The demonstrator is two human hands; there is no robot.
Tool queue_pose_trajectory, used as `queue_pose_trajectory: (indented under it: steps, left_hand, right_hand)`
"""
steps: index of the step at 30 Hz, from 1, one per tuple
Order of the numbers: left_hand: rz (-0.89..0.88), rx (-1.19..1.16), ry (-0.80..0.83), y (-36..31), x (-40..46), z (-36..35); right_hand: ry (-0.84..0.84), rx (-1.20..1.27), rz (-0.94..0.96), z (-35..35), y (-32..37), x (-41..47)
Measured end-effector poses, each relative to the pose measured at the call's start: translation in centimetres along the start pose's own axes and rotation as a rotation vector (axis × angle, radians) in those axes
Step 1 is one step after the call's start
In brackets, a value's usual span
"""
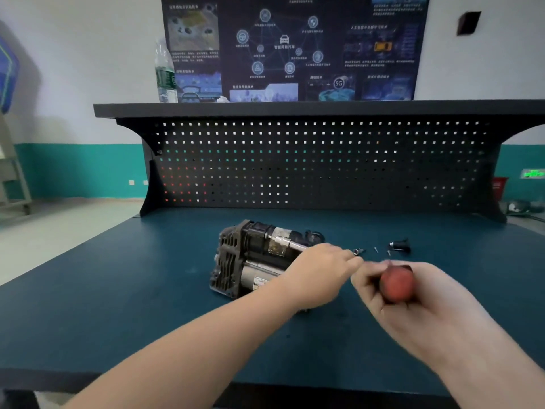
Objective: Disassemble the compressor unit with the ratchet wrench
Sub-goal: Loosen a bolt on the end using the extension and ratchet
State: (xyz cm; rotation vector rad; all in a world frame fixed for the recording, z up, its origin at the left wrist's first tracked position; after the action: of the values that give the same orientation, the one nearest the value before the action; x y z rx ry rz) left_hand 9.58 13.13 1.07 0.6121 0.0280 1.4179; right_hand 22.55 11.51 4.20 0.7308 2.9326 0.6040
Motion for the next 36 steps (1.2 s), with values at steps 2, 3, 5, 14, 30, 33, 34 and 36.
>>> queue_pose_trajectory:
  steps: [2,3,5,14,30,33,34,36]
  left_hand:
    - [0.025,-0.113,-0.008,0.4,0.1,0.3]
    - [0.067,-0.193,-0.044,0.8,0.6,1.0]
    - [0.156,-0.347,-0.093,1.9,1.5,3.1]
    - [0.194,-0.494,-0.06,3.1,1.7,4.2]
    - [0.176,-0.567,0.036,3.2,1.2,4.2]
    - [0.184,-0.532,0.019,3.2,1.1,3.8]
    - [0.187,-0.52,-0.012,3.1,1.1,3.8]
    - [0.175,-0.505,-0.088,2.9,1.1,4.1]
  right_hand:
    - [-0.048,-0.216,-0.035,1.0,0.0,0.0]
    - [-0.101,-0.434,-0.026,2.0,0.1,0.3]
    - [-0.173,-0.909,0.069,3.4,0.7,0.5]
    - [-0.138,-0.85,0.171,3.4,-0.1,0.8]
    - [-0.233,-1.554,0.258,5.0,-0.8,1.5]
    - [-0.216,-1.213,0.26,4.8,-1.8,2.5]
    - [-0.199,-1.092,0.264,4.8,-2.0,2.7]
    - [-0.156,-0.95,0.29,4.8,-2.1,2.7]
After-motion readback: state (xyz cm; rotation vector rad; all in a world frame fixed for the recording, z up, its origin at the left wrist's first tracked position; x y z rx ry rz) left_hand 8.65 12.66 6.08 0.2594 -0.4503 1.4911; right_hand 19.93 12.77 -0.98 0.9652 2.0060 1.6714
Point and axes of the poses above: each hand's wrist, its own x-axis towards the middle knuckle, its own z-axis out of the back of the hand, y = z × x, the point moved 3 cm from there along x, towards the middle knuckle, and after that the axes turned 7 degrees about y, right-handed, at the moved point
